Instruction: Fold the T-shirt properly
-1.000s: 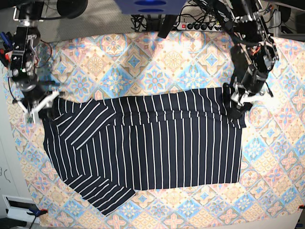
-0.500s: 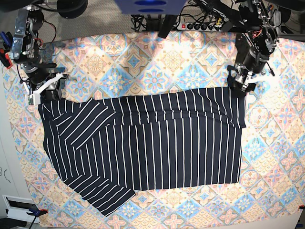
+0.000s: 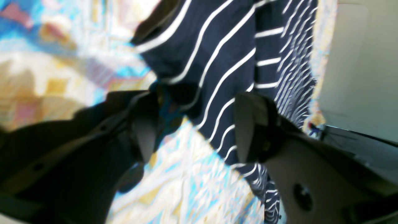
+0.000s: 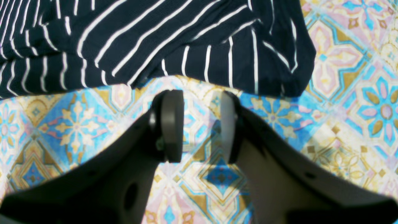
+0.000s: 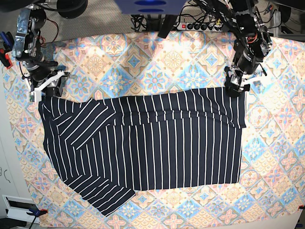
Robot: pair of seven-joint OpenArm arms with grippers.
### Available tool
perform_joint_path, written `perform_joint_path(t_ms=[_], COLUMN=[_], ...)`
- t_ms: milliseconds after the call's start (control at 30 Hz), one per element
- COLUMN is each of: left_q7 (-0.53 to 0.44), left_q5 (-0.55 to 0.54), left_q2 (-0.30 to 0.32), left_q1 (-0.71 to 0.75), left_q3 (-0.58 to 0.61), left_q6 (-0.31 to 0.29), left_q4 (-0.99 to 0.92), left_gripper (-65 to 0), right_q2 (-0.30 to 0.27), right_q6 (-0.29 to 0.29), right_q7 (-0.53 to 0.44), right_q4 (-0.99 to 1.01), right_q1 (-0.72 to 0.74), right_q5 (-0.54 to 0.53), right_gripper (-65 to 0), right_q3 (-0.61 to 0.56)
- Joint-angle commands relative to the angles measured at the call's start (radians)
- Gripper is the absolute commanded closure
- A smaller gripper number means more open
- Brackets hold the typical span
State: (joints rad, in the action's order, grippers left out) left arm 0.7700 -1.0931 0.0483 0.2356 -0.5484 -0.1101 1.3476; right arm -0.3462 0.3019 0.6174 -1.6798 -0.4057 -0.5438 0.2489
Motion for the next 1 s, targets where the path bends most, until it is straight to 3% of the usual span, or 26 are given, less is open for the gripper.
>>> perform_joint_path(t_ms=[0,167,367,433,667,967], left_q7=[0.004,0.003,0.009,0.01,0.012,0.012], left_q5=[0.003,0.006,0.009,0.009,0.009,0.009], left_q2=[0.008,0.008,0.008,0.008,0.012,0.012], left_q1=[-0.026,-0.092,-0.121,-0.123,-0.12,-0.106], left_q3=[0.001,0.001,0.008,0.008,0.008,0.008], left_q6=[-0.003,-0.004,-0.004,-0.004,-0.004,-0.004], left_q4=[-0.024,-0.113,-0.116,-0.116,-0.116,-0.115], left_gripper=[-36.5,-34.5,-9.5,-4.1,-2.2,-2.2], right_q2=[-0.014,0.002,0.012,0.012,0.012,0.026], right_q6=[0.001,0.001,0.001,0.001,0.001,0.001], right_q7=[-0.021,-0.021,-0.021,-0.021,0.02,0.035], right_q4=[-0.015,0.025,0.128,0.159,0.281,0.367], right_q1=[0.001,0.009,0.038,0.038,0.138,0.225], right_q5=[-0.009,-0.031,-0.195,-0.241,-0.358,-0.371], right_gripper=[-19.9,-20.1,-25.6,-26.8,-27.1,-27.1], right_q3=[0.008,0.017,0.069,0.102,0.135,0.135])
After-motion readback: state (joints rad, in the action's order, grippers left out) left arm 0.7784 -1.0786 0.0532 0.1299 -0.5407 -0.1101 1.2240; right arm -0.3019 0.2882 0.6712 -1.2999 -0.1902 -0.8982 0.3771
